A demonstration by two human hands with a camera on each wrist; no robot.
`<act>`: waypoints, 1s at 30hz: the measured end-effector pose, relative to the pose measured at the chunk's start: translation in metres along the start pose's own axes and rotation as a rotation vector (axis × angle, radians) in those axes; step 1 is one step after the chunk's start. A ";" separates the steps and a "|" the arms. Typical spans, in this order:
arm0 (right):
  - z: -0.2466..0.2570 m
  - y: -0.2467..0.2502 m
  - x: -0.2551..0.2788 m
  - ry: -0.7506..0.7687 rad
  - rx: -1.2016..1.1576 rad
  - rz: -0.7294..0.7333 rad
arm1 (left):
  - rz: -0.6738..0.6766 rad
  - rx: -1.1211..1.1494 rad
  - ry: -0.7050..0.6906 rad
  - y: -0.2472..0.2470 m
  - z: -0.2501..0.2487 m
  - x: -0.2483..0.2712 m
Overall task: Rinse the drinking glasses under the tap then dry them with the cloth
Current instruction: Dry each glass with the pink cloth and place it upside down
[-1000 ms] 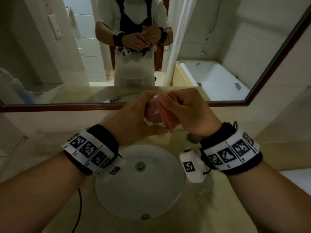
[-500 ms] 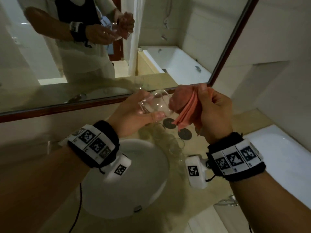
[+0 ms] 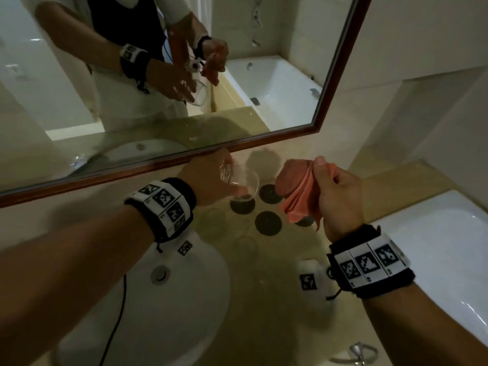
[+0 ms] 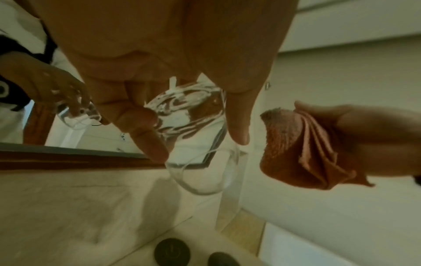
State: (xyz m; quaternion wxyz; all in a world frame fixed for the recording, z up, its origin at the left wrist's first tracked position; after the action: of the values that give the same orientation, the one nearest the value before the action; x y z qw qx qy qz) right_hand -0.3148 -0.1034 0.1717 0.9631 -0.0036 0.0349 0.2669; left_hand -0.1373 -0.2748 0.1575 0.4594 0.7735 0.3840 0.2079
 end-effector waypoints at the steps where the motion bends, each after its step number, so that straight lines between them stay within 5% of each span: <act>1: -0.010 0.005 -0.015 -0.002 0.017 0.005 | 0.027 -0.049 0.021 -0.014 -0.001 -0.012; 14: -0.127 0.019 -0.106 -0.206 0.089 0.121 | 0.343 -0.511 0.210 -0.149 0.028 -0.117; 30: -0.183 0.007 -0.128 -0.314 0.119 0.189 | 0.435 -0.518 0.261 -0.214 0.072 -0.151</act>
State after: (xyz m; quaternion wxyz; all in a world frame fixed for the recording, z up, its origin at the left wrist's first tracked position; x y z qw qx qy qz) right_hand -0.4401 -0.1682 -0.0018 0.9259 0.0984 -0.1001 0.3508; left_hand -0.2684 -0.3729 -0.0594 0.5323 0.6618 0.2005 0.4882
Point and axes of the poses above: each hand's wrist, its own x-axis away from the middle knuckle, its own y-axis out of the back of the hand, z = x × y, the point moved 8 cm from there along -x, towards the middle knuckle, and after that the axes turned 9 degrees about -z, right-handed, at the moved point
